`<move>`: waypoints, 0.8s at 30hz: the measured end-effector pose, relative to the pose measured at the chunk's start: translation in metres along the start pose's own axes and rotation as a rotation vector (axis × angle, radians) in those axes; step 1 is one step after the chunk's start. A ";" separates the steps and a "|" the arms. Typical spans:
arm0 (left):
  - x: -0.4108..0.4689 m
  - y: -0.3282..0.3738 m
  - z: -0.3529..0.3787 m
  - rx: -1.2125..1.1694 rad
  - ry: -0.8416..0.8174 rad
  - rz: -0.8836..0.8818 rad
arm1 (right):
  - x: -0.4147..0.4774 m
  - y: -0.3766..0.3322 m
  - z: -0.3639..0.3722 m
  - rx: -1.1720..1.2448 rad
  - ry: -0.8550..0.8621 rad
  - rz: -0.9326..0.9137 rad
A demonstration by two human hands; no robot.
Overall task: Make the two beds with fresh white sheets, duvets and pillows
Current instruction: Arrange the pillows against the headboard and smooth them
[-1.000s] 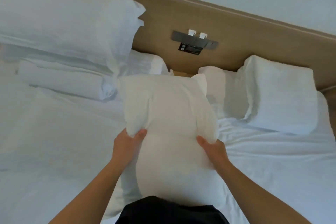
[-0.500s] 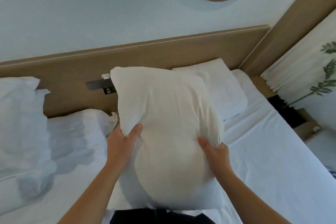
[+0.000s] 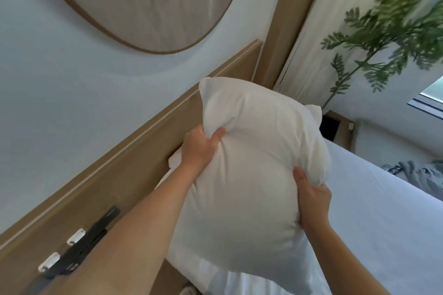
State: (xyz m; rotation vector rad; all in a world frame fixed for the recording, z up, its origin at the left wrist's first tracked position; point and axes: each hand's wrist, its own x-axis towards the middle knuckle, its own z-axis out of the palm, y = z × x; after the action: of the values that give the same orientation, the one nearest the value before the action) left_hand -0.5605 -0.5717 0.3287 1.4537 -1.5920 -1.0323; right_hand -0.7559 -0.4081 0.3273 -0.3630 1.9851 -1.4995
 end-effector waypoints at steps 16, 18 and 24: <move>0.242 -0.241 0.122 1.030 -0.515 -0.034 | 0.263 0.152 0.261 -1.166 -0.361 -0.199; 0.257 -0.265 0.138 1.066 -0.469 0.014 | 0.287 0.175 0.278 -1.215 -0.401 -0.197; 0.257 -0.321 0.167 1.111 -0.485 0.031 | 0.320 0.240 0.291 -1.323 -0.468 -0.143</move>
State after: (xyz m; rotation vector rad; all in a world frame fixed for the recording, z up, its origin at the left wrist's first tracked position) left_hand -0.6051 -0.8260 -0.0320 1.9056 -2.7808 -0.4472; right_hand -0.7882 -0.7324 -0.0445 -1.2458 2.2611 0.0905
